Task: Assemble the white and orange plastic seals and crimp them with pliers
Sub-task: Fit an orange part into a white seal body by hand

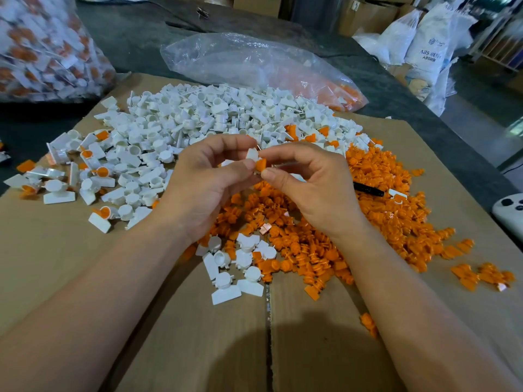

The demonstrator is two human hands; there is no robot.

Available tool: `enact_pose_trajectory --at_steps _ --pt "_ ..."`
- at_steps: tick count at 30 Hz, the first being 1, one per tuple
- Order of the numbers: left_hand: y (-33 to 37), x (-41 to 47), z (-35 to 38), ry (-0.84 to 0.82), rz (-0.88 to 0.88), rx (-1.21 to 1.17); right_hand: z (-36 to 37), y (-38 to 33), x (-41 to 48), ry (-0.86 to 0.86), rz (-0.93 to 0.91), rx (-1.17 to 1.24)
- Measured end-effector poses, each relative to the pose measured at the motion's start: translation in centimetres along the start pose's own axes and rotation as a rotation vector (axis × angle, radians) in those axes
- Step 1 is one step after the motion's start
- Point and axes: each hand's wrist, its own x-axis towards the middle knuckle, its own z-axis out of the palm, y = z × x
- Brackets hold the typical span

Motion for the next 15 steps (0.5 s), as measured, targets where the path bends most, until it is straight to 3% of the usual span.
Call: enact_pose_trajectory --at_steps 10,15 --pt "-0.25 0.10 -0.11 -0.012 -0.005 0.098 0.19 0.42 0.00 0.032 -0.129 -0.124" --pt "-0.11 0.05 -0.06 0.021 -0.033 0.073 0.22 0.61 0.00 0.015 -0.088 -0.084"
